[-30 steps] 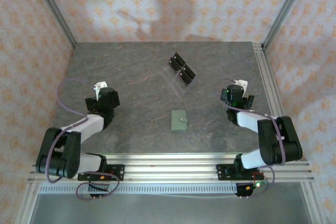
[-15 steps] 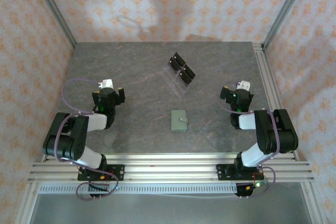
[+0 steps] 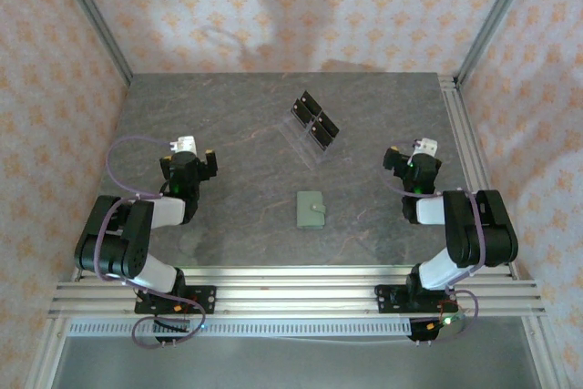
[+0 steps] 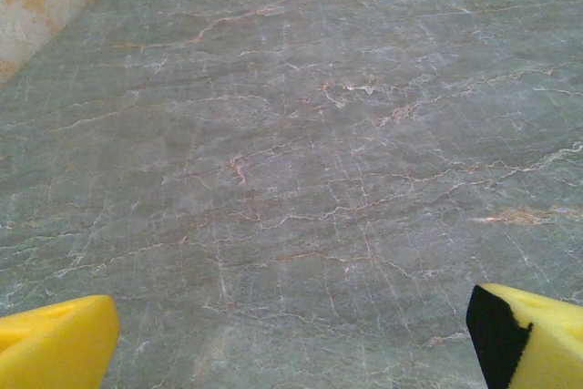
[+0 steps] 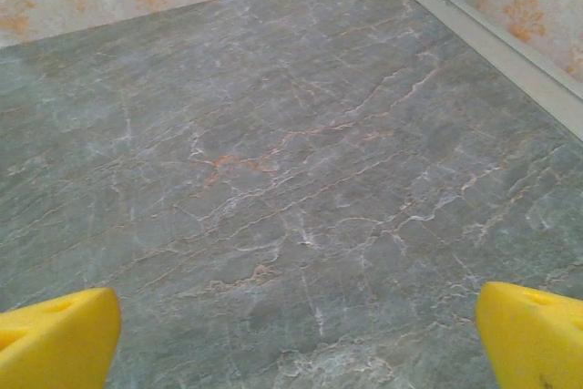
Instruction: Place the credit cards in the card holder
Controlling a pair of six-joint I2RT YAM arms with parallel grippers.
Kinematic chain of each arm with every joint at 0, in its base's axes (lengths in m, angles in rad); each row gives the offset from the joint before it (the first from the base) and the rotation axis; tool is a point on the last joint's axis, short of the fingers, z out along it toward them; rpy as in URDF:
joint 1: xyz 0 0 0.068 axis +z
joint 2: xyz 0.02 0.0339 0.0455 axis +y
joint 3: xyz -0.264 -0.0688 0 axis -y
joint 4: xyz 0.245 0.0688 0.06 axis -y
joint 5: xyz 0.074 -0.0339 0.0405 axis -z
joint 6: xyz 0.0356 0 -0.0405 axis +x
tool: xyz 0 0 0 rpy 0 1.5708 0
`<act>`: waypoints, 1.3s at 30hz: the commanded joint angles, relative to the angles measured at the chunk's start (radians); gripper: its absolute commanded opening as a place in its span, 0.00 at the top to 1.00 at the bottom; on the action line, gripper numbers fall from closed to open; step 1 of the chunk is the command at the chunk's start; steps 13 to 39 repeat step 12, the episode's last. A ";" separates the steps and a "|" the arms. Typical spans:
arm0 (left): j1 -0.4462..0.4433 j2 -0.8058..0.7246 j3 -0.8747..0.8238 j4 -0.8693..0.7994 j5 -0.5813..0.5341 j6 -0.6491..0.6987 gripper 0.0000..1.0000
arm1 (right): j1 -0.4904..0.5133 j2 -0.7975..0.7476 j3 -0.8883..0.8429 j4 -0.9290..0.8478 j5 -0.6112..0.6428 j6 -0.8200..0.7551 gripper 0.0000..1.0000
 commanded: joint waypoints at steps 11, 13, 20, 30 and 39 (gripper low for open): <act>0.003 -0.003 -0.002 0.040 -0.003 0.017 0.00 | -0.003 0.001 0.008 0.009 -0.029 -0.002 0.01; 0.003 -0.003 -0.002 0.041 -0.003 0.017 0.00 | -0.002 0.000 0.006 0.009 -0.029 -0.002 0.01; 0.003 -0.003 -0.002 0.041 -0.003 0.017 0.00 | -0.002 0.000 0.006 0.009 -0.029 -0.002 0.01; 0.003 -0.003 -0.002 0.041 -0.003 0.017 0.00 | -0.002 0.000 0.006 0.009 -0.029 -0.002 0.01; 0.003 -0.003 -0.002 0.041 -0.003 0.017 0.00 | -0.002 0.000 0.006 0.009 -0.029 -0.002 0.01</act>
